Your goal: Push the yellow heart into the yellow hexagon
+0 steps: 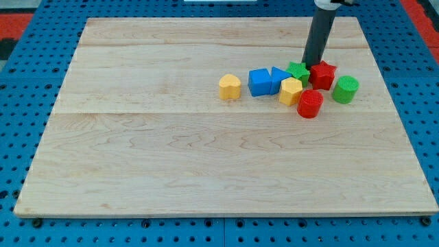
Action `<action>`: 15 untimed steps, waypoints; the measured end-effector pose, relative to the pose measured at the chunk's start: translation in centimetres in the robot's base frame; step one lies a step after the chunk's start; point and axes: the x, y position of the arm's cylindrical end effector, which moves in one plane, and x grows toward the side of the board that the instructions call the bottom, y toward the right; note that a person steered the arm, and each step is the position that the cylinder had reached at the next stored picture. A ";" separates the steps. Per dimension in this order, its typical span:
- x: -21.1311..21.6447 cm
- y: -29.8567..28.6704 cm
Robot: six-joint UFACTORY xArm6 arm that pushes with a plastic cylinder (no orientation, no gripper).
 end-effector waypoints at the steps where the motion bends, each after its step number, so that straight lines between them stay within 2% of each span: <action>1: -4.5 -5.9; 2: -5.9 -14.9; 3: -3.1 -20.8; 4: 1.8 -21.2; 6: 5.6 -11.9; 7: 5.6 -12.3; 8: 5.6 -17.8; 9: 8.2 -15.0; 10: 9.1 -10.7; 11: 9.1 -9.6; 12: 9.3 -12.4; 15: 9.3 -13.0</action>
